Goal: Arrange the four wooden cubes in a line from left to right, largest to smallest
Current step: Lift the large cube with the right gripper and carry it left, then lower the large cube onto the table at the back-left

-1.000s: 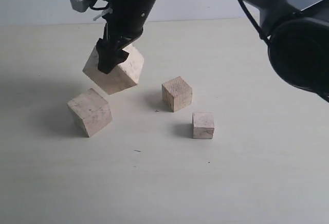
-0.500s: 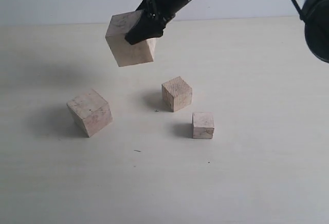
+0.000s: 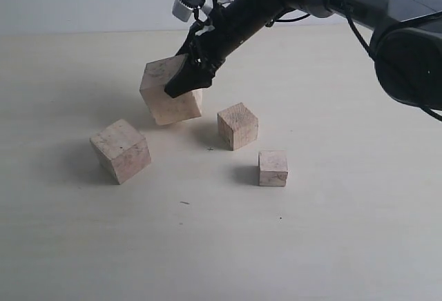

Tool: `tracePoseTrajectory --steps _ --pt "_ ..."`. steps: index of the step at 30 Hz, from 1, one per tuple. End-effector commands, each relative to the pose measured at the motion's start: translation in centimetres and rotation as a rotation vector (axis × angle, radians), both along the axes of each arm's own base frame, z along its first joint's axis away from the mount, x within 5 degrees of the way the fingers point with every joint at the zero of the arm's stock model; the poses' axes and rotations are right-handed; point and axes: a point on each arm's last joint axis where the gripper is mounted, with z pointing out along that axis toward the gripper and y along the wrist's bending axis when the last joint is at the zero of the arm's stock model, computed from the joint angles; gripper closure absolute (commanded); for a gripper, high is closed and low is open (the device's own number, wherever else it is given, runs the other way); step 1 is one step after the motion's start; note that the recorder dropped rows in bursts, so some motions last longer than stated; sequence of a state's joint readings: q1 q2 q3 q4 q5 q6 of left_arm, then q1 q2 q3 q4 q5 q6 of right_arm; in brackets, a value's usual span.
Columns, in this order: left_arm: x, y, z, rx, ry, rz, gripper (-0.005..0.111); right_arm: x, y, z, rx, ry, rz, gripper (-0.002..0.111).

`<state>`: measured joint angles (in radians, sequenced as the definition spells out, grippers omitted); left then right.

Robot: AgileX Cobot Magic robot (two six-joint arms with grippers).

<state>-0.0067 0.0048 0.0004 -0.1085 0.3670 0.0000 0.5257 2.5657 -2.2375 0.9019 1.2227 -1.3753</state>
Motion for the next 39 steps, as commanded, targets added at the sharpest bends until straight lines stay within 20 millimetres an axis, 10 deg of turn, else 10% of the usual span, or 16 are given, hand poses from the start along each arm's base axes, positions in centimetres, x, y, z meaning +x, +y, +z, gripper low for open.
tracePoseTrajectory --steps 1,16,25,31,39 --pt "0.0 0.0 0.1 0.001 -0.011 -0.004 0.107 -0.5 0.8 0.2 0.025 0.006 0.013 0.108" --pt "0.0 0.0 0.1 0.001 -0.011 -0.004 0.107 -2.0 2.2 -3.1 -0.123 0.011 0.066 0.108" --pt "0.0 0.0 0.1 0.001 -0.011 -0.004 0.107 -2.0 2.1 -1.0 -0.13 0.023 0.012 0.03" --pt "0.0 0.0 0.1 0.001 -0.011 -0.004 0.107 -2.3 2.0 3.8 -0.064 -0.019 -0.013 0.028" --pt "0.0 0.0 0.1 0.001 -0.011 -0.004 0.107 -2.8 2.7 3.7 -0.04 0.005 -0.006 0.028"
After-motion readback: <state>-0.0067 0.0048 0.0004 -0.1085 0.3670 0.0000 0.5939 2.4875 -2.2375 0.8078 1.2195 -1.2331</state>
